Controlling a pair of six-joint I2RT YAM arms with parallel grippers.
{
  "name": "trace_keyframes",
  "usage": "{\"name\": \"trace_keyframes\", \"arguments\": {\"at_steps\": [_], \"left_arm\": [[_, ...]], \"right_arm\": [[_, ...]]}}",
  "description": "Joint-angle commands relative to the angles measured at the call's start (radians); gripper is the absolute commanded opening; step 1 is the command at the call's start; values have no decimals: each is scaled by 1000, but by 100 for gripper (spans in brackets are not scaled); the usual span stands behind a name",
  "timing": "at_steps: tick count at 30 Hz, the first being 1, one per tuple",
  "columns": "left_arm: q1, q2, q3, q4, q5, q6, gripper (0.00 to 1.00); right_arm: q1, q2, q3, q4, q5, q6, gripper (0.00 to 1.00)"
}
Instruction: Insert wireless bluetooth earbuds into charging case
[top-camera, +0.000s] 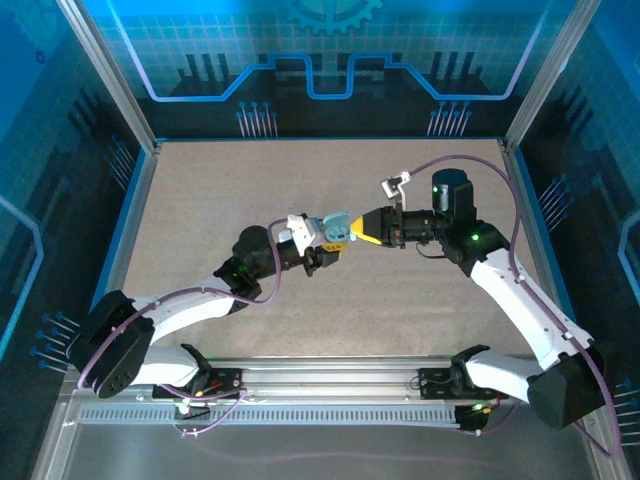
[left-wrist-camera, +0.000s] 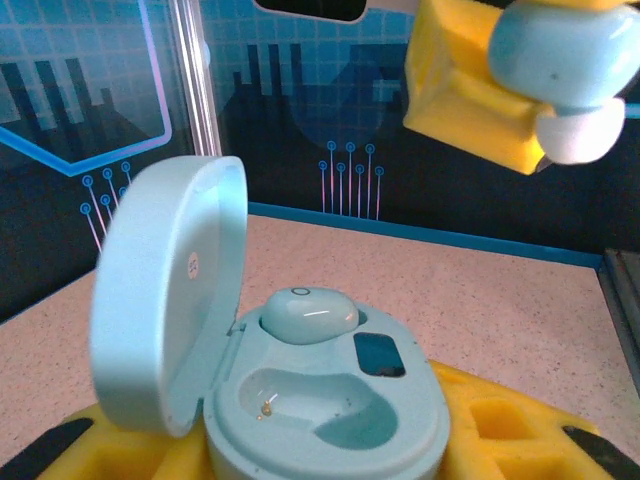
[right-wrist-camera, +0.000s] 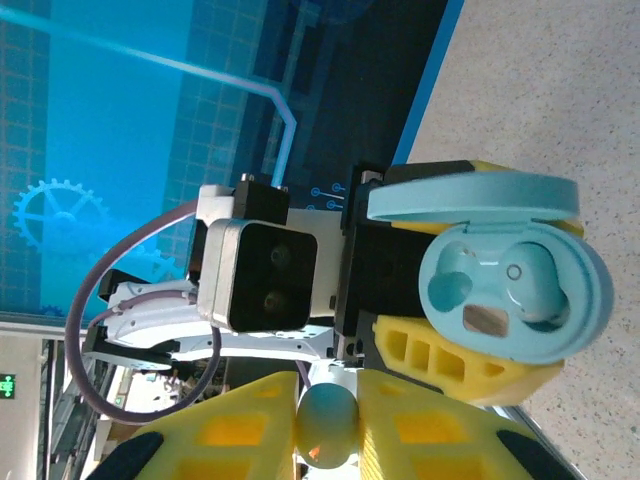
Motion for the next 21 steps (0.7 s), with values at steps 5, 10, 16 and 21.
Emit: {"name": "trace_keyframes", "arguments": {"at_steps": [5,10,16,21], "left_arm": [[-46,47,60,84,-44,36,34],[-61,60,69,97,-46,36,34],[-67,61,71,98,-45,36,34],[-69,58,69,98,-40,36,34]], "right_arm": [[53,19,77,-116,106,-106,21],[90,38,101,-159,185,-145,21],[113,56,136,-216,293,-178,21],[120,55,142,-211,335,-181,21]]}}
